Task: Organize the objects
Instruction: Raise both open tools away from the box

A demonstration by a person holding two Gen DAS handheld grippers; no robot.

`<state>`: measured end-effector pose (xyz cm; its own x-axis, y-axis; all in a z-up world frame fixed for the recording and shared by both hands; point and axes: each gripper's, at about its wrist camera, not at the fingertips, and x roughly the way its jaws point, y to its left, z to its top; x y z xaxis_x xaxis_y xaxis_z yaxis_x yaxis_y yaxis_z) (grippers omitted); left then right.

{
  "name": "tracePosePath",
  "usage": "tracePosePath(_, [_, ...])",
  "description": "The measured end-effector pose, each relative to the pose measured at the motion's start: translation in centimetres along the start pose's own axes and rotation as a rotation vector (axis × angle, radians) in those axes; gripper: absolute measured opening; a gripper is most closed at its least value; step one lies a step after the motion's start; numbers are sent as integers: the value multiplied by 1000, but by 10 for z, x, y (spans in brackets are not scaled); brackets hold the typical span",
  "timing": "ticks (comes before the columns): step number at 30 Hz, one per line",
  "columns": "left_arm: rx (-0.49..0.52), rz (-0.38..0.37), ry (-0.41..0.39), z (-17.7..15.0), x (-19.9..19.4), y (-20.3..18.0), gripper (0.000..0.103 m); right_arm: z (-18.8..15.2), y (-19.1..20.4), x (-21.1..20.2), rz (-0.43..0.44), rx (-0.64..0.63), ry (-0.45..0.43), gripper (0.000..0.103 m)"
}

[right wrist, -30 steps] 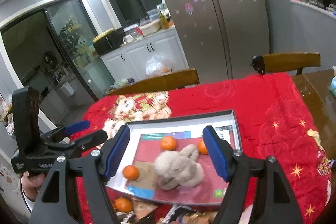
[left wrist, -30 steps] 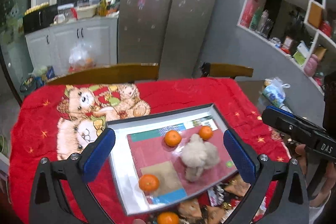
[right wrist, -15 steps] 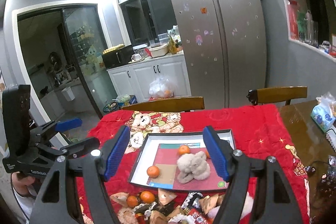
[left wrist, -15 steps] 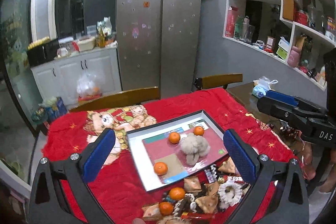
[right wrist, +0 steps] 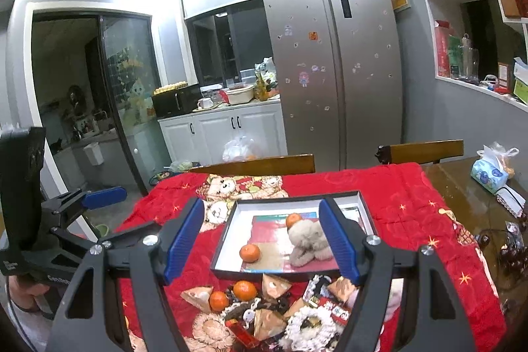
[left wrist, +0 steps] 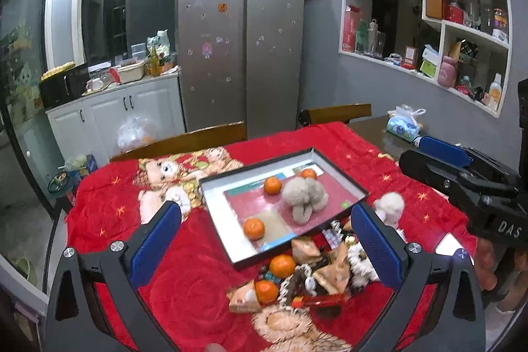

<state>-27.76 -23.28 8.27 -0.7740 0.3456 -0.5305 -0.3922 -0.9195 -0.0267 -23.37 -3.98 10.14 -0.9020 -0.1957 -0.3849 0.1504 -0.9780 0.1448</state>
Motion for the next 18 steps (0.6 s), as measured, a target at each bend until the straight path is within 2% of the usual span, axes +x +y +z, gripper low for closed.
tracePosePath(6, [7,17,35,-17,9,6,103,-25,0,8,-15,61,12,72])
tracePosePath(18, [8,-34,110,-60,45,15,103,-72,-19,36,-48,155,104,72])
